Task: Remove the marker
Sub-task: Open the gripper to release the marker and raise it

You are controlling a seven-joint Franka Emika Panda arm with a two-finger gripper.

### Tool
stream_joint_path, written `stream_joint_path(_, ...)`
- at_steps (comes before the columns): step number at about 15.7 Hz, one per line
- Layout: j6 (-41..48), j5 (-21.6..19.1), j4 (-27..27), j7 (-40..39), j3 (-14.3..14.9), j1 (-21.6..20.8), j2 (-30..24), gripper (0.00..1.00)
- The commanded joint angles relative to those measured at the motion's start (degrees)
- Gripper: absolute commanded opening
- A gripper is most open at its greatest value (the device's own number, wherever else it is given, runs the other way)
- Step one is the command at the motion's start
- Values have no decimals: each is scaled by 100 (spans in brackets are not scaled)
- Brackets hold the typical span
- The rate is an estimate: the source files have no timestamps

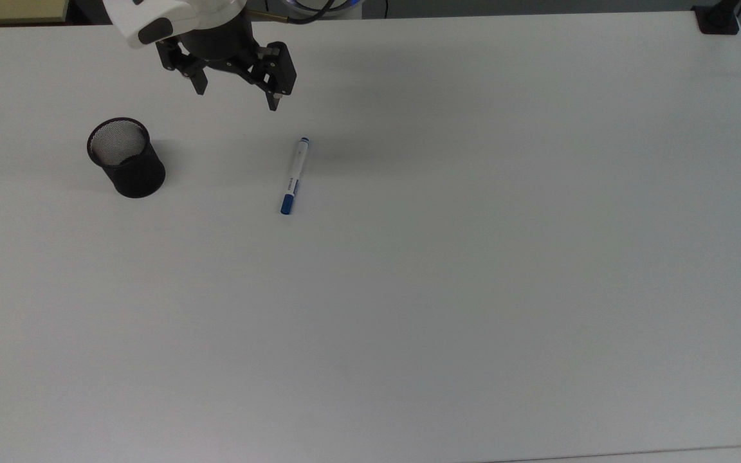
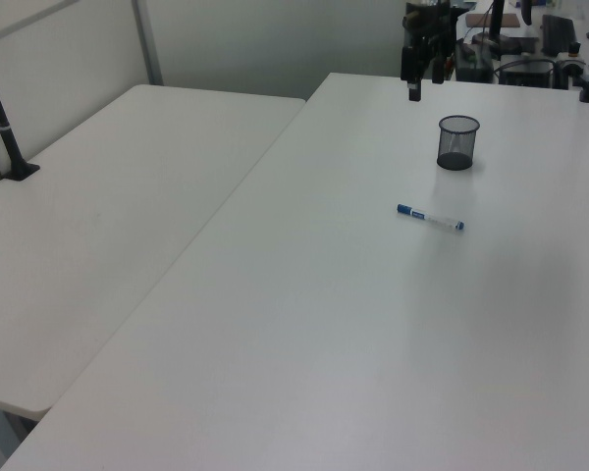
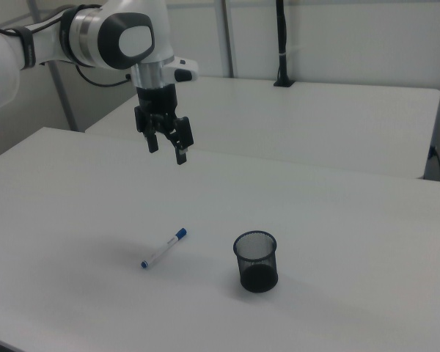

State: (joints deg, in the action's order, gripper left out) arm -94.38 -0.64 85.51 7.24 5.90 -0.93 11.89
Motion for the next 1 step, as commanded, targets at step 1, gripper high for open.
stream_joint_path(1,96,55,150,145,8,-4,-126,100)
